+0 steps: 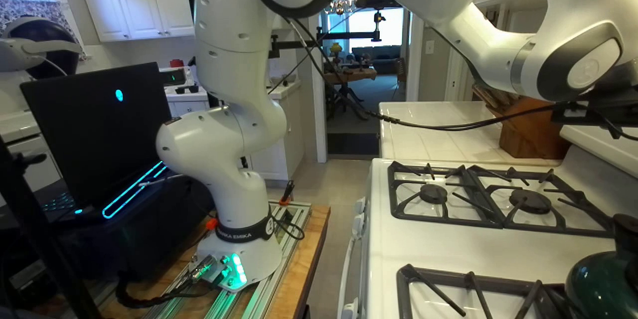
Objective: Press the switch on the stove
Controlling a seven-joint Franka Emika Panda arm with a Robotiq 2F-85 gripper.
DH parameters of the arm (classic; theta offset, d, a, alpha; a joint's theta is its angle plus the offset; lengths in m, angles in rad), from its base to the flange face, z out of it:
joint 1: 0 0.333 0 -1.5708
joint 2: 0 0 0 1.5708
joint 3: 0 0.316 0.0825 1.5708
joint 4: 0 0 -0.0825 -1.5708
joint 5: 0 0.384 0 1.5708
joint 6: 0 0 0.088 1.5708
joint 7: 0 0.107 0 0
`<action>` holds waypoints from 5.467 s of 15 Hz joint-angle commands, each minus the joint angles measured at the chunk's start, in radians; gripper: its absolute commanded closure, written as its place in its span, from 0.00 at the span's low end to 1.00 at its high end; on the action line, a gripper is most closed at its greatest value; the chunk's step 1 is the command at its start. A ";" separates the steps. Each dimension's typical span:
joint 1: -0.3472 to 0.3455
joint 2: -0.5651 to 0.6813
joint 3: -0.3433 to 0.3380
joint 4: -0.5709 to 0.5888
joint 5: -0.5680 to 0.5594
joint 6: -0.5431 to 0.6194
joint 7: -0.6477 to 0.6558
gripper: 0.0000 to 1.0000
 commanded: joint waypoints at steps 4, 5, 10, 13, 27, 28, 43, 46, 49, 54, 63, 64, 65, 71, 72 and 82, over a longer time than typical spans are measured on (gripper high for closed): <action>0.205 0.006 -0.172 0.112 0.088 -0.144 -0.078 0.62; 0.235 0.010 -0.200 0.125 0.099 -0.144 -0.086 0.70; 0.399 0.030 -0.353 0.184 0.178 -0.130 -0.140 0.99; 0.450 0.031 -0.398 0.203 0.195 -0.129 -0.155 1.00; 0.525 0.050 -0.481 0.274 0.190 -0.169 -0.155 1.00; 0.528 0.049 -0.483 0.275 0.190 -0.173 -0.154 1.00; 0.576 0.000 -0.529 0.243 0.165 -0.213 -0.125 1.00; 0.582 -0.010 -0.535 0.238 0.165 -0.231 -0.126 1.00; 0.587 -0.009 -0.542 0.240 0.165 -0.244 -0.125 1.00; 0.595 -0.001 -0.568 0.246 0.154 -0.243 -0.114 1.00; 0.602 0.013 -0.576 0.258 0.159 -0.246 -0.115 1.00; 0.604 0.014 -0.575 0.260 0.159 -0.246 -0.115 1.00; 0.604 0.016 -0.575 0.262 0.159 -0.246 -0.116 1.00; 0.612 0.031 -0.579 0.275 0.156 -0.243 -0.112 1.00; 0.613 0.035 -0.580 0.277 0.154 -0.239 -0.111 1.00; 0.626 0.062 -0.595 0.305 0.141 -0.221 -0.105 1.00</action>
